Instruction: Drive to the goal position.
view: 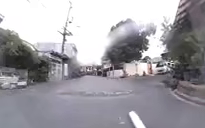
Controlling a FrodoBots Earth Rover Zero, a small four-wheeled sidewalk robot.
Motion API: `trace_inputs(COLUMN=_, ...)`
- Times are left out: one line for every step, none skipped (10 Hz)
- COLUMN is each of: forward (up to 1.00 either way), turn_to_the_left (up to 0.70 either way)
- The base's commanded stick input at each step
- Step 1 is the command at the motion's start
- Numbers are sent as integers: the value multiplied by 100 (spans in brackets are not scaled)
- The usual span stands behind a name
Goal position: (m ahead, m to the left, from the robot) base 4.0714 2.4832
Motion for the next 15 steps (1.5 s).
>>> trace_inputs(forward=85, turn_to_the_left=-14)
trace_inputs(forward=85, turn_to_the_left=-18)
trace_inputs(forward=85, turn_to_the_left=-21)
trace_inputs(forward=85, turn_to_the_left=-25)
trace_inputs(forward=85, turn_to_the_left=-29)
trace_inputs(forward=85, turn_to_the_left=-32)
trace_inputs(forward=85, turn_to_the_left=-34)
trace_inputs(forward=85, turn_to_the_left=-34)
trace_inputs(forward=85, turn_to_the_left=-34)
trace_inputs(forward=85, turn_to_the_left=-34)
trace_inputs(forward=85, turn_to_the_left=-34)
trace_inputs(forward=85, turn_to_the_left=-34)
trace_inputs(forward=85, turn_to_the_left=-34)
trace_inputs(forward=85, turn_to_the_left=-34)
trace_inputs(forward=85, turn_to_the_left=-34)
